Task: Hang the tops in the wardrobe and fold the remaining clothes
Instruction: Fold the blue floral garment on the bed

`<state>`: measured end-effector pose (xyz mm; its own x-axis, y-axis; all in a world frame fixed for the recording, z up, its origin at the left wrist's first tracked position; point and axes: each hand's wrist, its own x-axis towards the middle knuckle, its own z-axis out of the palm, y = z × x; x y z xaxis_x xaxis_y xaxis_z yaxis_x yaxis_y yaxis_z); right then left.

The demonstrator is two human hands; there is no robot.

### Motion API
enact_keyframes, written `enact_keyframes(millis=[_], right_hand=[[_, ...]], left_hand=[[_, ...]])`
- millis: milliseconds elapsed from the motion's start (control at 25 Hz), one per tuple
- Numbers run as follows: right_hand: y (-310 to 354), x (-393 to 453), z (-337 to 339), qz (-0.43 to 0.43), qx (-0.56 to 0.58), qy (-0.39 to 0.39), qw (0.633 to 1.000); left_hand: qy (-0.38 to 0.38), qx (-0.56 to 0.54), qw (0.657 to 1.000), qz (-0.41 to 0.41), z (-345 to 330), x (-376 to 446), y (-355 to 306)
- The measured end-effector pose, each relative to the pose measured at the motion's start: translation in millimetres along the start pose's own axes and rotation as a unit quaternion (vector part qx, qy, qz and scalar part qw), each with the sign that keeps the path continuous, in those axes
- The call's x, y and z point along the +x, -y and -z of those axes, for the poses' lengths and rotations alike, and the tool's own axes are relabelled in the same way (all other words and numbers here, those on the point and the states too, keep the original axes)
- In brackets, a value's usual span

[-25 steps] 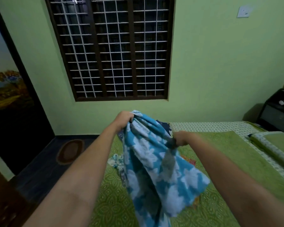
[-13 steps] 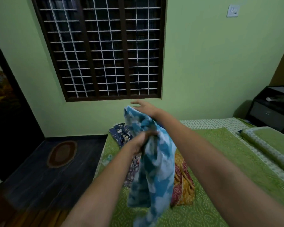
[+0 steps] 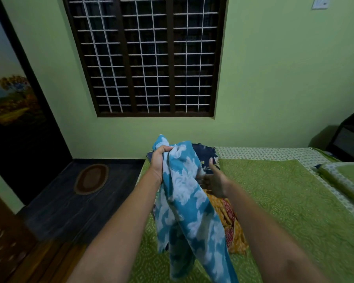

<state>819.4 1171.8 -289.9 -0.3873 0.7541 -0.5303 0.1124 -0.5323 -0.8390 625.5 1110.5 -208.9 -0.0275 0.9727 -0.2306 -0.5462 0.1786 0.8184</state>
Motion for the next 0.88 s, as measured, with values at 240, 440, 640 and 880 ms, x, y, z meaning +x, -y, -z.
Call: enact_keyframes(millis=[240,440,640,880], right_hand=[[-14.1,17.4,-12.2,0.047,0.048,0.004,0.998],[3.5,5.5,-32.2,0.092,0.130,0.023,0.987],[3.1,11.2,-46.8,0.126,0.225,0.043,0.965],[6.1,16.9,-40.3,0.162,0.209,0.028,0.964]], left_hand=[[0.053,-0.033,0.998,-0.032,-6.1,-7.3,-8.9],[0.096,-0.076,0.992,-0.036,-3.2,-11.9,-15.0],[0.133,-0.096,0.986,-0.039,3.2,-14.8,-20.5],[0.170,-0.098,0.979,-0.051,7.2,-16.7,-18.4]])
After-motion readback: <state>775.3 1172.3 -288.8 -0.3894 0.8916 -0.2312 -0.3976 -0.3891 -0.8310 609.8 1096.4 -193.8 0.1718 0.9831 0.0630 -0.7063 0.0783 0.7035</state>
